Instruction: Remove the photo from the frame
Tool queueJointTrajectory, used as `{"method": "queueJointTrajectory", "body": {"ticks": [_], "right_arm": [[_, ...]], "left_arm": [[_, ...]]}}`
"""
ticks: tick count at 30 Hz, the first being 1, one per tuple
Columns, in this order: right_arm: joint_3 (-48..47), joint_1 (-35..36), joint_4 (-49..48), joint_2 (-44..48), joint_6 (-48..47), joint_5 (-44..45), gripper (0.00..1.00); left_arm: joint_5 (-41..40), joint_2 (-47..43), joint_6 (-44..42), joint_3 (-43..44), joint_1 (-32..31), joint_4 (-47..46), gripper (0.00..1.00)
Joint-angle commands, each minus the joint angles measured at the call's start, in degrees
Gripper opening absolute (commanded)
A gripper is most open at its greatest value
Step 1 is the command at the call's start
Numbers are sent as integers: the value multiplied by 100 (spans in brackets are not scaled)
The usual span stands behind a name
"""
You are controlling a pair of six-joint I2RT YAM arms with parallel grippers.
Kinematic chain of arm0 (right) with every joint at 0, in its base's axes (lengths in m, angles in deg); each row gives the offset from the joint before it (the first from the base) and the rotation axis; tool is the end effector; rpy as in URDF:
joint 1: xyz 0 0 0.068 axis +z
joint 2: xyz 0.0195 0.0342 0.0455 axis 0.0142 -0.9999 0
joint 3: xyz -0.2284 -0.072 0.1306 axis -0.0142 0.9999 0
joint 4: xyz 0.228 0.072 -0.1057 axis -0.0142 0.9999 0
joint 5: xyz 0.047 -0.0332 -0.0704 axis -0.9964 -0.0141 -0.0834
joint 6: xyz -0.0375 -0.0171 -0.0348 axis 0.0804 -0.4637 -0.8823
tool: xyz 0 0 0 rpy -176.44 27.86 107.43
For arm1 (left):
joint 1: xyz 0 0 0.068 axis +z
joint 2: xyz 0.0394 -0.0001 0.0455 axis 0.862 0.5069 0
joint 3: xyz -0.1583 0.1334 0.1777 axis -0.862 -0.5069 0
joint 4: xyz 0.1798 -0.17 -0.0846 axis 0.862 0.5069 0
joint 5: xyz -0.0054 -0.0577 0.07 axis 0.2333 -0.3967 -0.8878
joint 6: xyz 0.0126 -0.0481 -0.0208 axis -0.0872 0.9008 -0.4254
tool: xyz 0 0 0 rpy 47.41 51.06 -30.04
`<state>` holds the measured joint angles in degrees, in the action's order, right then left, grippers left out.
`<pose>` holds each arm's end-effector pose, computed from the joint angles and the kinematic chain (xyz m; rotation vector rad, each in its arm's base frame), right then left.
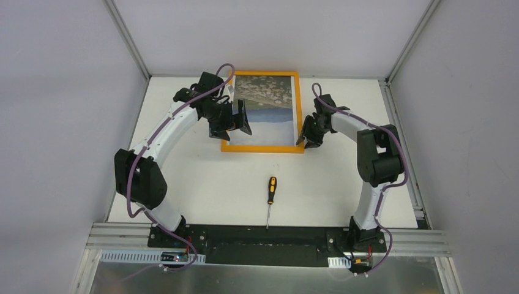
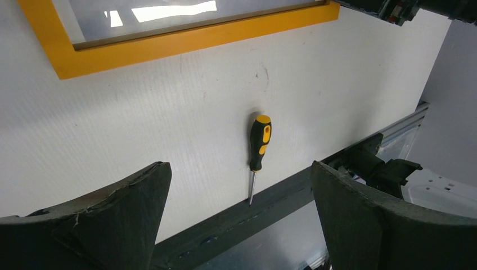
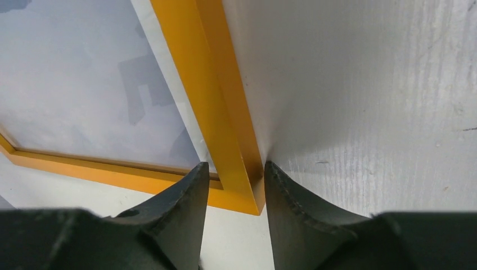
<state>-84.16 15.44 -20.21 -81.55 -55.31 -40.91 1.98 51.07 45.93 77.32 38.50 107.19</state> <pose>0.3811 0.1196 0.1681 -0.0410 2.7063 0.4942 0.3209 -0.1391 0.3208 0.0641 2.6019 -0.8579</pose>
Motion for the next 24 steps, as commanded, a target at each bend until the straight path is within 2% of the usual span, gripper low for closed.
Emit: {"method": "queueJointTrajectory", "body": {"ticks": [1, 5, 11, 14, 15, 17, 20, 23, 24], "right_arm": [[-138, -95, -176, -88, -99, -213, 42], [-109, -174, -255, -174, -105, -517, 29], [-250, -185, -109, -39, -77, -606, 18], [-538, -185, 243, -104, 20, -735, 2], [-668, -184, 442, -137, 77, -809, 0], [-924, -166, 757, -112, 199, -904, 0], [-1159, -125, 1167, 1, 333, -937, 0], [-1499, -87, 1762, 19, 329, -974, 0], [-1609, -79, 1973, 13, 330, -988, 0]], "left_arm": [[251, 51, -294, 334, -34, 12, 100], [268, 75, -323, 354, -32, 12, 100], [257, -1, -272, 322, -47, 10, 100], [110, -54, -258, 306, -138, 4, 99], [-26, -75, -282, 310, -221, 1, 99], [-498, -135, -445, 330, -496, -8, 99], [-1646, -283, -1035, 305, -1240, -128, 100], [-2954, -448, -1720, 35, -2094, -590, 99], [-3157, -517, -1898, -150, -2285, -855, 100]]}}
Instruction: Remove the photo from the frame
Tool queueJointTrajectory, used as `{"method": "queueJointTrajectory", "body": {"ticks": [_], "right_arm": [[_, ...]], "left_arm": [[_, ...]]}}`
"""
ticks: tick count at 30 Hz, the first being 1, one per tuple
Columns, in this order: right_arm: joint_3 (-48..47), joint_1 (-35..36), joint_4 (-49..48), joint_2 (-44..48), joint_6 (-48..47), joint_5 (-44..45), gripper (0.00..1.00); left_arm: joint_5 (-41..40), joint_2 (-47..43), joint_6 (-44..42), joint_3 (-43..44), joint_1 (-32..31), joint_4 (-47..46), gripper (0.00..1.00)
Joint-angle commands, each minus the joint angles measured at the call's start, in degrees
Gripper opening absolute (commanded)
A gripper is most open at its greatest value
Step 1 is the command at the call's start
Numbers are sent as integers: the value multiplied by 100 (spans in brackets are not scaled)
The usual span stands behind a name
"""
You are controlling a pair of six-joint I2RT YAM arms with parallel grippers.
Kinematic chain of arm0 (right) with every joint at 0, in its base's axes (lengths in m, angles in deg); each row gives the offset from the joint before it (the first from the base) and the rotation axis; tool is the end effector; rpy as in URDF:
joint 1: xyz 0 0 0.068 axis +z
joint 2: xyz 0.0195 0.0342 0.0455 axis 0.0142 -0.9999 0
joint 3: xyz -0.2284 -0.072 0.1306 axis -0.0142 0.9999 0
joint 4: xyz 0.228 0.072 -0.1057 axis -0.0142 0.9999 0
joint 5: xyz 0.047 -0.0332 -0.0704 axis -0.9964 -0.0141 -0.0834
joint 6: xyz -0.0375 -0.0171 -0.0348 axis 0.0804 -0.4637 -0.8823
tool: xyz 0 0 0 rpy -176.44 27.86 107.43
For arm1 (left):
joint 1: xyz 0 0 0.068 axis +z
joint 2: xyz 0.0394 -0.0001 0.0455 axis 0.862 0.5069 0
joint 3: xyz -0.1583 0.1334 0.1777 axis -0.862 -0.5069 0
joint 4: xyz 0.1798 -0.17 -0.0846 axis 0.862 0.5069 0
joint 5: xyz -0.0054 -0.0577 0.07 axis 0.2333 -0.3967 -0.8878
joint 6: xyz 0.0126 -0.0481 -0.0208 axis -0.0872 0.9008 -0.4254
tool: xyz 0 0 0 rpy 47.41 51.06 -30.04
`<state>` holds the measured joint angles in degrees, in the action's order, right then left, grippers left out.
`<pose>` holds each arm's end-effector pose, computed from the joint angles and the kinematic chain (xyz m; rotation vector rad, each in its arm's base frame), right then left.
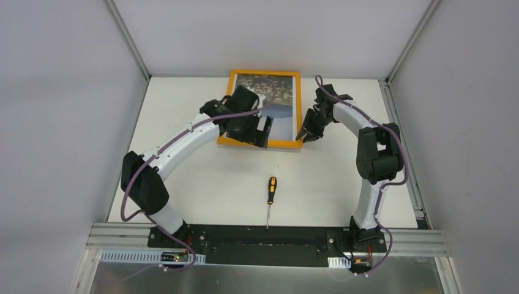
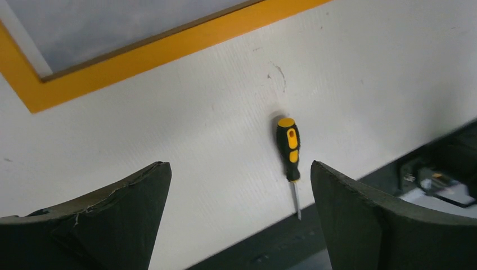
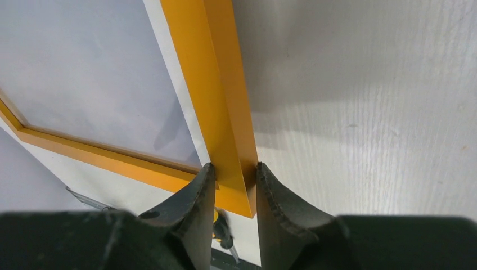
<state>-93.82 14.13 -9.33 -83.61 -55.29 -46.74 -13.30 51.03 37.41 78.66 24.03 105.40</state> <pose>0.3957 0.1177 0.1944 -0.0311 2.7657 0.6128 0.2856 -0.2107 0.3283 0.4603 2.4883 -0.5897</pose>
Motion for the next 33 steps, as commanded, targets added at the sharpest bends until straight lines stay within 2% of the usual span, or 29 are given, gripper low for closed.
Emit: {"method": "queueJointTrajectory", "body": {"ticks": [1, 5, 9, 13, 17, 22, 28, 31, 33], "right_arm": [[-747, 59, 1114, 207, 322, -466, 0], [-871, 69, 1676, 279, 379, -801, 0], [-660, 98, 1701, 526, 531, -1038, 0], [-551, 111, 1813, 689, 617, -1069, 0], [-490, 106, 1804, 806, 839, -1224, 0], [-506, 111, 1780, 875, 1009, -1377, 0], [-486, 107, 1914, 901, 988, -1410, 0], [-503, 111, 1962, 893, 960, -1431, 0], [-524, 111, 2004, 884, 938, -1427, 0]], "left_arm": [[-1728, -596, -1270, -483, -1083, -962, 99], [-2384, -797, -2259, -1175, -1730, -2021, 100], [-2532, -509, -3024, -1373, -1933, -2330, 99], [-3172, -117, -3730, -1285, -2165, -2590, 99], [-2967, 182, -4079, -1149, -2279, -2742, 100], [-3121, 569, -4448, -1152, -2455, -2993, 100], [-4588, 1181, -5486, -1295, -2680, -4239, 100], [-4754, 1403, -5705, -1382, -2748, -4637, 93], [-4764, 1443, -5716, -1424, -2780, -4740, 84]]}}
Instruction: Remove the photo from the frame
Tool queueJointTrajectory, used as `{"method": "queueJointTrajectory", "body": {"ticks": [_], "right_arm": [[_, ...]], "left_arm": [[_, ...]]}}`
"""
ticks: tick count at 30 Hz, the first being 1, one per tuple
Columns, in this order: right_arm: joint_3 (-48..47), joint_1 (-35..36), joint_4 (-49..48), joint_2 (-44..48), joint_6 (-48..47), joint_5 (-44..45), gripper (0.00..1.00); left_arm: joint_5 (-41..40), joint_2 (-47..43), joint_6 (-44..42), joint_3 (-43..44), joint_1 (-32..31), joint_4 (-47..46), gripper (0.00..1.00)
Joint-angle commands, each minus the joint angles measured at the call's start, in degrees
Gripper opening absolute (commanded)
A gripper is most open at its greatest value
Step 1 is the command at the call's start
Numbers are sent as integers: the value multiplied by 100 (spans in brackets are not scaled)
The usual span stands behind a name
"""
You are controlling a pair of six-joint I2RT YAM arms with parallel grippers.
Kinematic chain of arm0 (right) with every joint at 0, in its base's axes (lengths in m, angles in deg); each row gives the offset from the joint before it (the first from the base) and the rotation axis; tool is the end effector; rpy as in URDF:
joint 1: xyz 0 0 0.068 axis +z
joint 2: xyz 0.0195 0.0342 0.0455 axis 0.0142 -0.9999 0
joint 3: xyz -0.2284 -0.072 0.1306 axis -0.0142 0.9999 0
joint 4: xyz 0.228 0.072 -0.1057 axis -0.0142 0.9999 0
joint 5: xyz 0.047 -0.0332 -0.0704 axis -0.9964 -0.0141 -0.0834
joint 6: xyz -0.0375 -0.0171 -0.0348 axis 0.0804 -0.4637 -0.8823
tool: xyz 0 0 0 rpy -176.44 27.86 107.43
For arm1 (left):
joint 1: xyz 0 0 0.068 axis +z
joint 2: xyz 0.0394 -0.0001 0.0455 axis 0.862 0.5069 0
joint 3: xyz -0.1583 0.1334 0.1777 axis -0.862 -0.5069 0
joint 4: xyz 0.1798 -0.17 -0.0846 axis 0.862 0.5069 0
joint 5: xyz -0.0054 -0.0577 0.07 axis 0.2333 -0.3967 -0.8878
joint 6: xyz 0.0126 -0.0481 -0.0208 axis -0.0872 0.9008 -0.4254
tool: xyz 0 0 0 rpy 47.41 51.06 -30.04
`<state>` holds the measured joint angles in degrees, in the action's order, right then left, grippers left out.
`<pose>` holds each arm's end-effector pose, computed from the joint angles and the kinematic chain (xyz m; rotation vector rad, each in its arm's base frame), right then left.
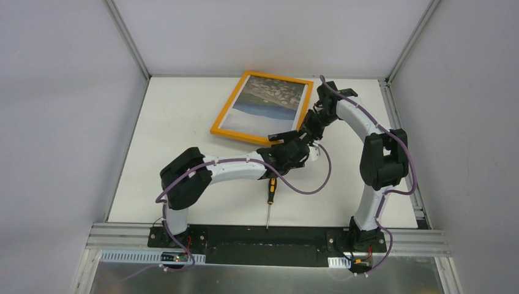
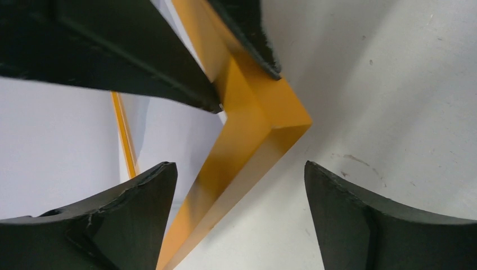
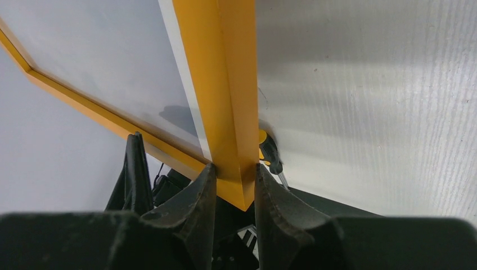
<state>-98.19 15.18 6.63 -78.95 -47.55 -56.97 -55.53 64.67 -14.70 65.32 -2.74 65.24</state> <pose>0.3669 0.1233 0.2390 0.1264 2.9154 0.8703 0.2118 -0.3613 0.2214 1.3603 1.6282 0.3529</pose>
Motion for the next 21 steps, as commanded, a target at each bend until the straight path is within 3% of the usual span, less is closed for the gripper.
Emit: {"method": "queueJointTrajectory", "body": {"ticks": [1, 10, 12, 13, 14, 15, 16, 21], "right_arm": [[-92, 7, 430, 426, 153, -404, 0], [-101, -4, 514, 459, 17, -621, 0], [-307, 0, 703, 441, -130, -600, 26], [-443, -7, 814, 461, -214, -491, 45], [-624, -6, 926, 503, -311, -314, 73], [-816, -8, 1057, 544, -393, -116, 91], [-1039, -15, 1180, 591, -460, 99, 98], [-1713, -71, 1606, 1017, -469, 1208, 99]], "left_arm": [[-587, 104, -541, -104, -115, -790, 78], [-999, 378, -838, 47, -118, -1128, 30], [-1056, 361, -750, 77, -118, -1039, 15], [-1068, 332, -680, 82, -119, -971, 9], [-1079, 294, -602, 86, -119, -917, 5], [-1098, 235, -514, 74, -127, -881, 4], [-1113, 159, -396, 62, -124, -834, 3], [-1248, -362, 416, 110, -118, -265, 0]]}}
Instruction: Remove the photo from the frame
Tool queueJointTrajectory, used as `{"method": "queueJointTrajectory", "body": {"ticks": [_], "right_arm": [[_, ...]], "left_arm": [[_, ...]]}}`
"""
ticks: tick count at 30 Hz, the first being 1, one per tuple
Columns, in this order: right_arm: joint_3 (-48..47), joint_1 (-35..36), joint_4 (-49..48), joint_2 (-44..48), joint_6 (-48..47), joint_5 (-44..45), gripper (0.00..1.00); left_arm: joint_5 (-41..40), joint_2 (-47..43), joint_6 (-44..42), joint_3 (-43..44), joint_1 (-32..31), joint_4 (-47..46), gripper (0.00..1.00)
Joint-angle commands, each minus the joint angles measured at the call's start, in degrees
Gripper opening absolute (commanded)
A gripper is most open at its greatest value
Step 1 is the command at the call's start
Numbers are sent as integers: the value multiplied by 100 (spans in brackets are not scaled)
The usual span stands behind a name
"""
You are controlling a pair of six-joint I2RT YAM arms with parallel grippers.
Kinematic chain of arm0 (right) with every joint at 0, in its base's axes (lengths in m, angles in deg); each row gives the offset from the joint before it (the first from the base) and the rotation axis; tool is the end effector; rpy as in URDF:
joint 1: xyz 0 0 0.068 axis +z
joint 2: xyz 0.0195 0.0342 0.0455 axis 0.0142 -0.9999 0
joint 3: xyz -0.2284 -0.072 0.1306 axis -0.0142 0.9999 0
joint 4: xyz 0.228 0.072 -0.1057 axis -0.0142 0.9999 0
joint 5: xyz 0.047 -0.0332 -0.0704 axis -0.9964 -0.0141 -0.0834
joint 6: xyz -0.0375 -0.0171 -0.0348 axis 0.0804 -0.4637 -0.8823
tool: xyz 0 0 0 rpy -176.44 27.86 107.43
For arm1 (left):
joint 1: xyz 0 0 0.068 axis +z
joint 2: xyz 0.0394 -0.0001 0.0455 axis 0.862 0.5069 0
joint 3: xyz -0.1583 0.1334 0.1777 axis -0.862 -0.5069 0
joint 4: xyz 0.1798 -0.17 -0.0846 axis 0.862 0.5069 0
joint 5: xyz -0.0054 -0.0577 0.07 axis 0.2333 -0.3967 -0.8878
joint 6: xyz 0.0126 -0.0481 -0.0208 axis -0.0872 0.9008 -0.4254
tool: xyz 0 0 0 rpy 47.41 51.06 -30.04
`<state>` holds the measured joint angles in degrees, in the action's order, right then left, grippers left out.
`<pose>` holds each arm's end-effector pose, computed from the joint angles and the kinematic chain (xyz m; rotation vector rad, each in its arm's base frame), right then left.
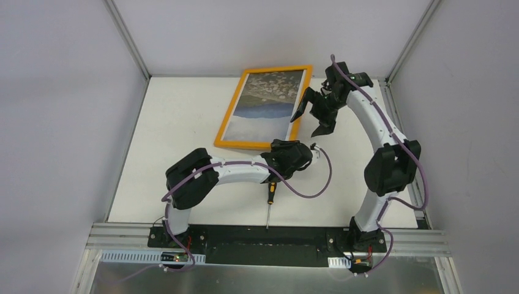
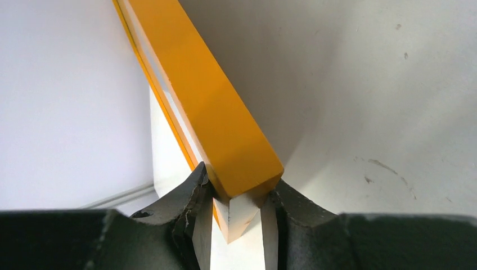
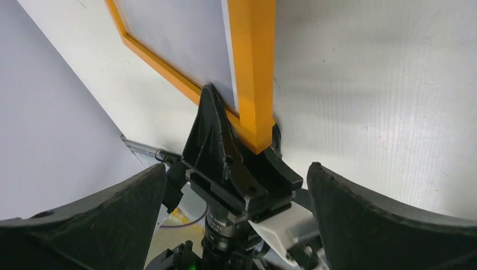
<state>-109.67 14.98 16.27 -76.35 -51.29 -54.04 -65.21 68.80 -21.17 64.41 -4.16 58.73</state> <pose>0.3628 0.1191 0.3063 0.0205 2.8250 0.8007 0.2108 -0.3720 0.1989 1.3485 1.5588 0.5695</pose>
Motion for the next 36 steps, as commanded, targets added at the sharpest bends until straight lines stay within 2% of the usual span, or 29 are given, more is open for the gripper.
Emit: {"method": "queueJointTrajectory", "body": {"ticks": [1, 9, 18, 22, 27, 32, 36], "right_arm": [[-619, -81, 669, 887, -61, 1048, 99], [-350, -242, 466, 2421, 58, 1794, 99], [1292, -226, 48, 3549, 409, 1249, 99], [1745, -198, -16, 3865, 482, 1019, 99], [1948, -141, 72, 4090, 492, 933, 99], [2018, -56, 98, 4180, 514, 860, 99], [2121, 43, 55, 4233, 531, 852, 99]], "left_arm": [[-261, -895, 1293, 227, 24, 564, 0], [-407, -2095, 3384, 196, 136, 1505, 0], [-395, -3858, 5368, -469, 687, 1753, 0], [-94, -4675, 6099, -943, 1043, 1758, 0], [13, -5619, 6530, -1539, 1363, 1892, 0], [229, -6543, 7186, -1970, 1894, 2435, 0], [516, -6920, 7740, -2006, 2395, 3254, 0]]}}
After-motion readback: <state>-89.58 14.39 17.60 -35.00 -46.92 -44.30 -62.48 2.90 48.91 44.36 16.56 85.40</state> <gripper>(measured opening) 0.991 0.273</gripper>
